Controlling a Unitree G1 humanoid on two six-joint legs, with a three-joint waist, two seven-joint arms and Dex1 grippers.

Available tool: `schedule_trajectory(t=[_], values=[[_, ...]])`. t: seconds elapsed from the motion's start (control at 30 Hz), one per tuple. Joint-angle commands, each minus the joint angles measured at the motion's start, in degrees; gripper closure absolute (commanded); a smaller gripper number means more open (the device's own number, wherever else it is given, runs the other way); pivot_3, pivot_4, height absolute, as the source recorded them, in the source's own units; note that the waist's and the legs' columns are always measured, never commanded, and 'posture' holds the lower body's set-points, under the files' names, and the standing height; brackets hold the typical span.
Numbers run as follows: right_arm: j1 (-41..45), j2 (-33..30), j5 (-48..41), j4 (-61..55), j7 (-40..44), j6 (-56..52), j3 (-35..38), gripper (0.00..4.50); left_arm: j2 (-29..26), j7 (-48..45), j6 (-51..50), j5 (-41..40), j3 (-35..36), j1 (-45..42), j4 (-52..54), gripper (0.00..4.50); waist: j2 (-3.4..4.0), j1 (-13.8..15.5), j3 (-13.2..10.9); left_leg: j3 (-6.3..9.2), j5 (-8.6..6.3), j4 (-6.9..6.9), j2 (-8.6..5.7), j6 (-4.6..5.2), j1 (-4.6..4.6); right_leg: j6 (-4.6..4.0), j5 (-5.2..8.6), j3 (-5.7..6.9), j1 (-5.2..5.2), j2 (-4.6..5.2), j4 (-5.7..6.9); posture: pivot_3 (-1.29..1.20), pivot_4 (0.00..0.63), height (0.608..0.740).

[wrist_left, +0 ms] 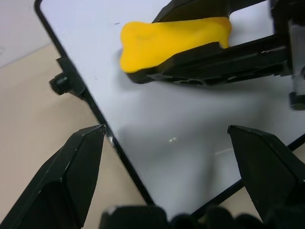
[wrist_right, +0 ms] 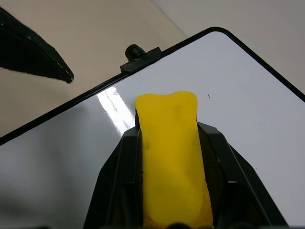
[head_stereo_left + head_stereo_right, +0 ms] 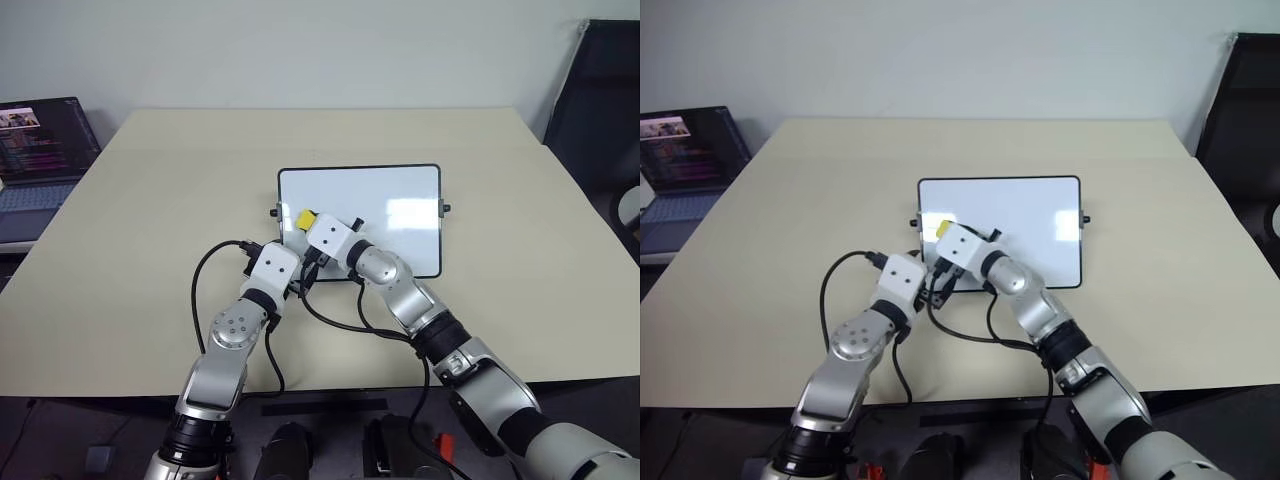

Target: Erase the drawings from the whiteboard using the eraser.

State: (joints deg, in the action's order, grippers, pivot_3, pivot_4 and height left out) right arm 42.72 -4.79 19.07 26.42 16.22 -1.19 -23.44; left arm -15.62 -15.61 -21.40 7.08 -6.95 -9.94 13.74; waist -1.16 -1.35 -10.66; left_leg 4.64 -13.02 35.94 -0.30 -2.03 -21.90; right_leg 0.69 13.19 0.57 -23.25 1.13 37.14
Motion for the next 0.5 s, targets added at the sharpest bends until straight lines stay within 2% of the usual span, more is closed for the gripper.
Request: schedule_trajectory(t=[0.03, 0.27, 0.5], values=[[-4.20, -4.97, 0.44, -1.19, 0.84, -1.96, 2.54, 3.28, -0.29, 0.15, 0.74, 0.05, 0.55, -0.36, 2.32, 0.00, 0.00, 0.39, 0.00, 0.01, 0.00, 0.01, 0.00, 0.00, -0.01, 0.01, 0.00, 0.00, 0.02, 0.03, -0.03, 0.00, 0.150, 0.740], [-14.18, -12.96, 0.12, -10.16, 2.79, -3.41, 4.77, 3.28, -0.44, -0.09, 0.88, -0.07, 0.55, -0.88, 1.85, 0.00, -0.04, 1.21, 0.04, -0.04, 0.00, 0.14, -0.01, 0.01, 0.02, -0.14, 0.12, -0.04, 0.14, 0.15, -0.11, 0.00, 0.150, 0.740], [-16.69, -11.93, -3.60, -16.37, 2.33, -2.10, 7.78, 3.28, -0.24, -0.39, 1.17, -0.16, -0.04, -1.80, 0.93, 0.00, -0.05, 1.16, 0.04, -0.08, 0.03, 0.15, -0.01, 0.04, 0.04, -0.18, 0.14, -0.04, 0.13, 0.12, -0.11, 0.00, 0.150, 0.740]])
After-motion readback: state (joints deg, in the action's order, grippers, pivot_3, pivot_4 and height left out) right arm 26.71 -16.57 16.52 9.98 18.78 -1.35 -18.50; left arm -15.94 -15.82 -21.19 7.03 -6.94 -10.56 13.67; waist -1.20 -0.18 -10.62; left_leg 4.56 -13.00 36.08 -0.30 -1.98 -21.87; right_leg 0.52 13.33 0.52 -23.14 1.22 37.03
